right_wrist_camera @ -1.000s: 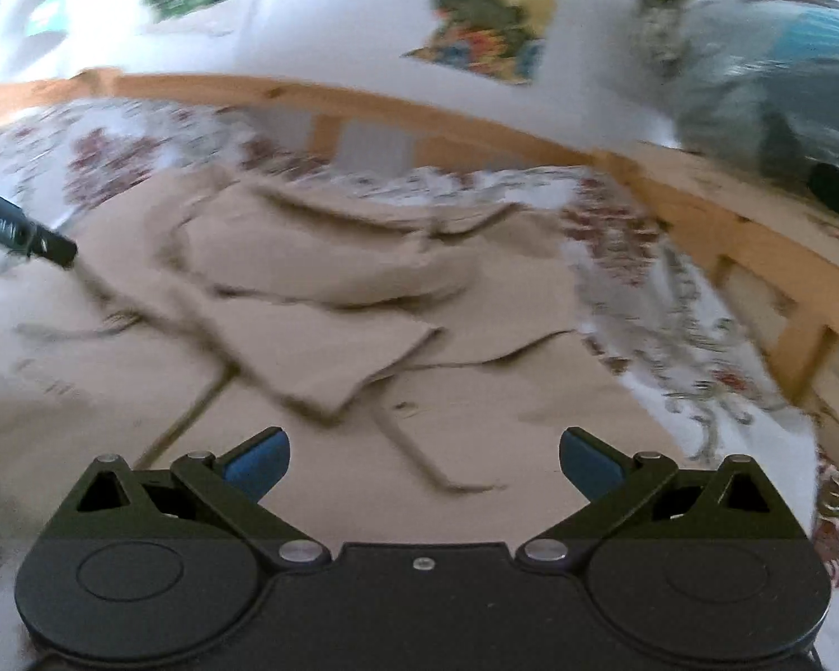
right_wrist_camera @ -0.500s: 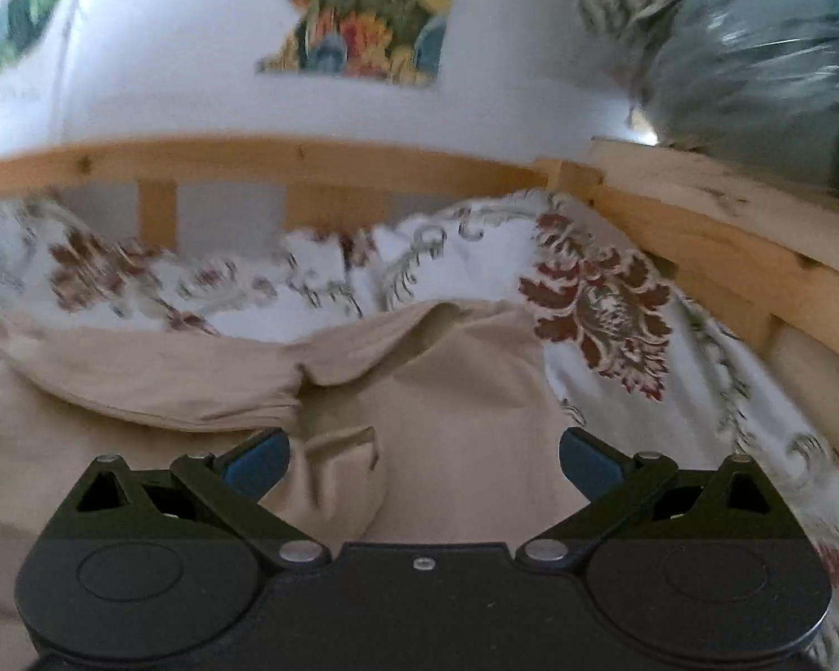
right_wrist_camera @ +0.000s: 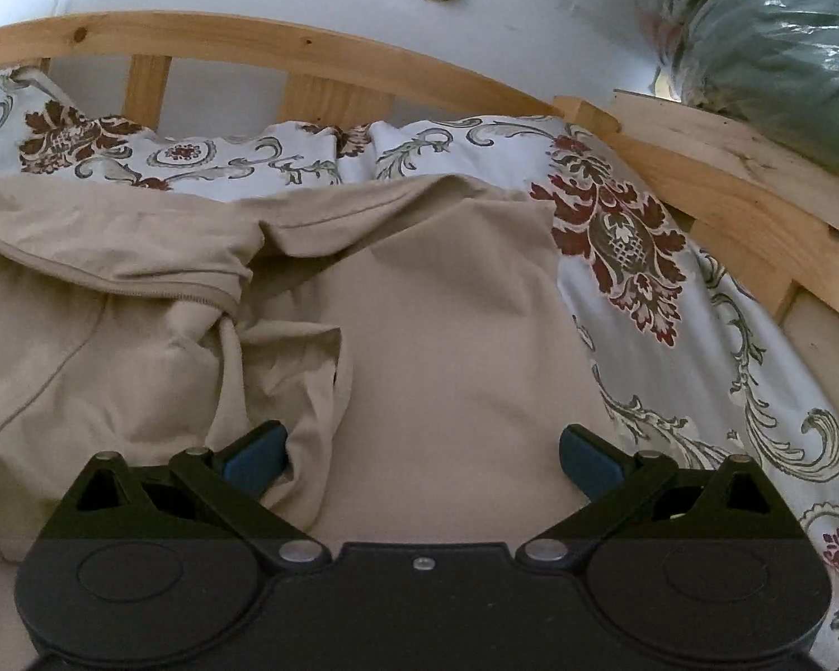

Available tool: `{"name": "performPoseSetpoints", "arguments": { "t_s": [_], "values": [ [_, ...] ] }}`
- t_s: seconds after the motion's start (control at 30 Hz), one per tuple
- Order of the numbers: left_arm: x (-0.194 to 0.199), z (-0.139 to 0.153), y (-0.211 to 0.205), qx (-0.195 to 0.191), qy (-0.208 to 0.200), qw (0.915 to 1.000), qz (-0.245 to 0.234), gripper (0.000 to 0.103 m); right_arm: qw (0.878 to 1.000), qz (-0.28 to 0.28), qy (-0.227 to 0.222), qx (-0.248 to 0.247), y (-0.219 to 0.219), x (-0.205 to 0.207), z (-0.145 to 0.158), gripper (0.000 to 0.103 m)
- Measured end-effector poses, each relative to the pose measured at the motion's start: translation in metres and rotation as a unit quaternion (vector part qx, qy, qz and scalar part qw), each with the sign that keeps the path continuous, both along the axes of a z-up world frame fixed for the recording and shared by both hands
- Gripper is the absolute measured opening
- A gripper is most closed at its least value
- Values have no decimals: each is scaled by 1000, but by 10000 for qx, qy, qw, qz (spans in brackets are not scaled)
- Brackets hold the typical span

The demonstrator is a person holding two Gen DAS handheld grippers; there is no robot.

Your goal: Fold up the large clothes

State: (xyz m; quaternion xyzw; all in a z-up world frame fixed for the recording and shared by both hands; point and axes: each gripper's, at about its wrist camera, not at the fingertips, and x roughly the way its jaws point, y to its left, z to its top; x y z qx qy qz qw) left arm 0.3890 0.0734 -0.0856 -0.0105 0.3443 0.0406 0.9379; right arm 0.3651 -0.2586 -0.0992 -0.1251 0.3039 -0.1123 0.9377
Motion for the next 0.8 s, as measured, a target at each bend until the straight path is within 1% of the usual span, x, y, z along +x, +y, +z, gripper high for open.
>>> {"name": "performPoseSetpoints", "arguments": {
  "t_s": [0.1, 0.17, 0.23, 0.33, 0.4, 0.47, 0.57, 0.67, 0.73, 0.8],
  "values": [
    [0, 4, 4, 35, 73, 9998, -204, 92, 9999, 6, 24, 103, -3, -4, 8, 102],
    [-6, 10, 9, 18, 44, 9994, -336, 94, 9999, 5, -11, 162, -5, -16, 19, 102],
    [-19, 18, 17, -177, -35, 9993, -321, 95, 9996, 115, -153, 197, -5, -36, 34, 102],
    [-43, 31, 28, -608, -102, 9976, -303, 99, 9981, 386, -420, 229, -1, -76, 55, 102],
    [-64, 40, 30, -677, -143, 9968, -395, 100, 9960, 666, -535, 256, 6, -106, 67, 102],
    [-85, 49, 27, -599, -180, 9965, -563, 102, 9927, 1050, -527, 257, 15, -138, 75, 102],
    [-123, 61, 18, -429, -277, 9945, -911, 102, 9869, 1568, -364, 114, 31, -182, 82, 102],
    [-158, 69, 7, -291, -215, 9912, -1276, 102, 9797, 2002, -55, 87, 49, -218, 87, 102],
    [-181, 70, -4, -242, -108, 9875, -1556, 102, 9728, 2300, 258, 53, 61, -240, 87, 102],
    [-204, 67, -14, -214, 5, 9822, -1867, 102, 9631, 2612, 647, -59, 74, -258, 85, 102]
  ]
}}
